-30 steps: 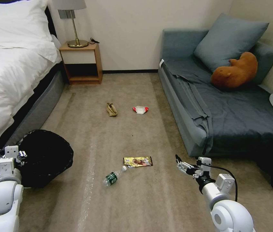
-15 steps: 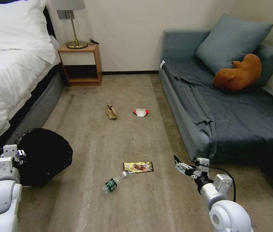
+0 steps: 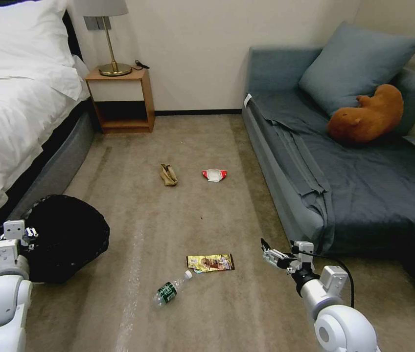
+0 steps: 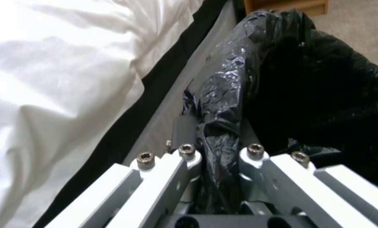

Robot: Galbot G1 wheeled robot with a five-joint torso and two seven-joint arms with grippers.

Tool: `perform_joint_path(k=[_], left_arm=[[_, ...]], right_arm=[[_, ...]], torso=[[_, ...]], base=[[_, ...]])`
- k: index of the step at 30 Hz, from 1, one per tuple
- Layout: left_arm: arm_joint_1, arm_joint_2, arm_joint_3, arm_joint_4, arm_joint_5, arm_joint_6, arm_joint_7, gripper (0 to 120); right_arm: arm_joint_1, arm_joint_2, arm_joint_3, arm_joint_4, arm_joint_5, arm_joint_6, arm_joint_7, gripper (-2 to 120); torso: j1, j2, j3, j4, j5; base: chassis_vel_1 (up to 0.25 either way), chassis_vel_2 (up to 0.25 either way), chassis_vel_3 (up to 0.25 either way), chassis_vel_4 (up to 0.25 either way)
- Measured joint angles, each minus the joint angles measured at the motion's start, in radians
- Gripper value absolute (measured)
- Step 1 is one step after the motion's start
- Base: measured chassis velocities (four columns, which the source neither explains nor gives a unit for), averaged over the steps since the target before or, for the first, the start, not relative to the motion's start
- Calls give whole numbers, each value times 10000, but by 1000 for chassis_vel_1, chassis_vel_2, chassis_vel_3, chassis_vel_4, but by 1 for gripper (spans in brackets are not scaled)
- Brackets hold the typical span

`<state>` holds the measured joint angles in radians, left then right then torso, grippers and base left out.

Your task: Pick up the trash bin, then pick up the garbage on the floor and place it into the trash bin.

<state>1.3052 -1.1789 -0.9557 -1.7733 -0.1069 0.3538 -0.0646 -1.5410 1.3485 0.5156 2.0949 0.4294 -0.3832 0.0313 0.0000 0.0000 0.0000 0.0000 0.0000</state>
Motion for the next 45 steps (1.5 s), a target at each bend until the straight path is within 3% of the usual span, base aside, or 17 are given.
perform_joint_path(k=[24,36,45], left_arm=[[196,-507,-76,-56,101,-167,21,5],[401,-763,29,-449,211,-217,97,5],[488,-946,52,-635,420,-224,118,5]], right_arm=[[464,-94,-1089,-1080,-638,32,-54,100],[980,-431,-2187,-1912,-1269,60,-171,100],[2080,-575,-3961,-3050,-1810,-45,-304,100]], torso=[[0,0,1,0,-1],[0,0,1,1,-1],[0,0,0,0,1]], base=[[-64,65,64,-63],[-60,64,63,-55],[-30,20,18,-29]])
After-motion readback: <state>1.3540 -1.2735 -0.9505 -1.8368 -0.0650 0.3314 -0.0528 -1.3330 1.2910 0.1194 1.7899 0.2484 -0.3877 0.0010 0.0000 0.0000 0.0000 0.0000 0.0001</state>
